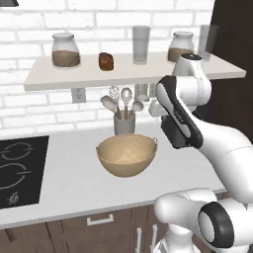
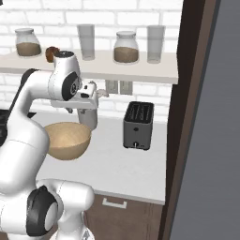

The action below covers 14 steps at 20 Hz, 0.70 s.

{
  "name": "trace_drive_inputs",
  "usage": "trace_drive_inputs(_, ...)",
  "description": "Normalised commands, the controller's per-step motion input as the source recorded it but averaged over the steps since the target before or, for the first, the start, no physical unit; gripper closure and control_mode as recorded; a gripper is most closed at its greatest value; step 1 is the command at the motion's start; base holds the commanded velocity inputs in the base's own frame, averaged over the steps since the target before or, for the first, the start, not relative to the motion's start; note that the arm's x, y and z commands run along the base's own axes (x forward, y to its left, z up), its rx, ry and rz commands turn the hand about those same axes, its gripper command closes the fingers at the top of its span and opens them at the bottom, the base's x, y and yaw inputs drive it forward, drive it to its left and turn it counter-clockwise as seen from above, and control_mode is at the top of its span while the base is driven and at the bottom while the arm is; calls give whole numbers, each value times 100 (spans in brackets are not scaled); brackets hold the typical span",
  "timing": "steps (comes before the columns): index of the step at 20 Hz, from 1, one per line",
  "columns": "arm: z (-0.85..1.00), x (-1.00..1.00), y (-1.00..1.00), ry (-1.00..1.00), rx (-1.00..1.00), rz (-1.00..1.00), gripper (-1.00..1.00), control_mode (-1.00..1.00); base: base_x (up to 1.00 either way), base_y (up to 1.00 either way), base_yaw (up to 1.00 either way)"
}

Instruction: Open the cabinet, pick up the bread from the cabinet and place it in the basket. Then move the basket to the dining counter.

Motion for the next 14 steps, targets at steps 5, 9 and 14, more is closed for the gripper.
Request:
trace_drive_inputs(5,8,-28,7,-13,2,0,-100,-100,0,0,0)
trace_drive_inputs(9,75,-26,72,-29,0,-3,-100,-100,0,0,0)
trace_drive_inputs(14,98,-6,90,-25,8,0,-100,-100,0,0,0)
